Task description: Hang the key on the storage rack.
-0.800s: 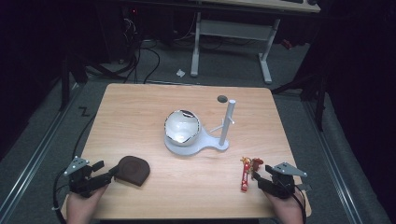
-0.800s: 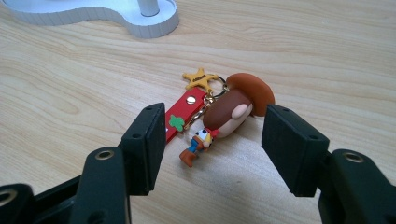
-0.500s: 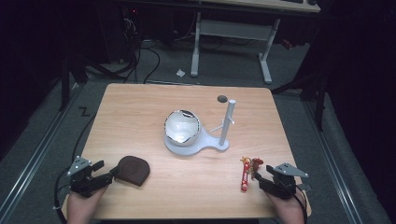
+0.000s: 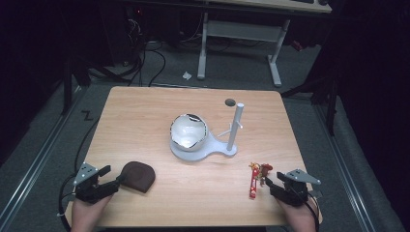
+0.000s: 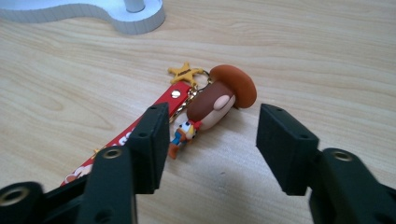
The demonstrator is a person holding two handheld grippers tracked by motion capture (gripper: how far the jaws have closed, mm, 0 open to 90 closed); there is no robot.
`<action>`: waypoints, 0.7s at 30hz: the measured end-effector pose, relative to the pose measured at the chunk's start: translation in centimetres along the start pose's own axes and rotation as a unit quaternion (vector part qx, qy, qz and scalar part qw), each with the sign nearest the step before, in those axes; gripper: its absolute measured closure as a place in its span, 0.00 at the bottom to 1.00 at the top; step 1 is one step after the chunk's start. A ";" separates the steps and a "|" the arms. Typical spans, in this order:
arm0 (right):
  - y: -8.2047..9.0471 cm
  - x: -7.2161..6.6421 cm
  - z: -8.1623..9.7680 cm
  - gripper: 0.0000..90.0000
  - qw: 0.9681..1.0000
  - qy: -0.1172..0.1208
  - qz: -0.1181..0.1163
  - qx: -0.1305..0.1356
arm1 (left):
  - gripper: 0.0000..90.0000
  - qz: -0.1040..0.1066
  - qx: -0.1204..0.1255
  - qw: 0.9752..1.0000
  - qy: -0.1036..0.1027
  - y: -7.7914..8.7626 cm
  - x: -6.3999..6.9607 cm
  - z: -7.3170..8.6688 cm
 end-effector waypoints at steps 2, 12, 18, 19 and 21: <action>0.1 0.1 0.0 0.53 1.000 -0.002 0.000 -0.006 | 0.33 0.004 -0.001 1.000 -0.006 -0.1 0.2 -0.1; 0.2 -0.5 -0.1 0.52 0.998 0.012 0.009 -0.055 | 0.32 0.016 -0.007 1.000 -0.016 -0.1 0.3 0.1; 0.3 -0.8 -0.2 0.49 0.996 0.020 0.001 -0.085 | 0.31 0.027 0.001 1.000 -0.012 0.3 0.2 0.0; 0.3 -0.8 -0.2 0.49 0.996 0.020 0.001 -0.085 | 0.31 0.027 0.001 1.000 -0.012 0.3 0.2 0.0; 0.4 -1.0 -0.3 0.48 0.996 0.025 -0.003 -0.090 | 0.31 0.027 0.002 1.000 -0.013 0.4 0.4 -0.1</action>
Point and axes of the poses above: each handheld gripper's, and its own axes: y roughly backward along the jaws, z roughly out of its underside, x roughly to its right, the point moved 2 cm from there along -y, roughly forward along the jaws, and after that the axes turned 1 degree about y, right-handed, at the moved point
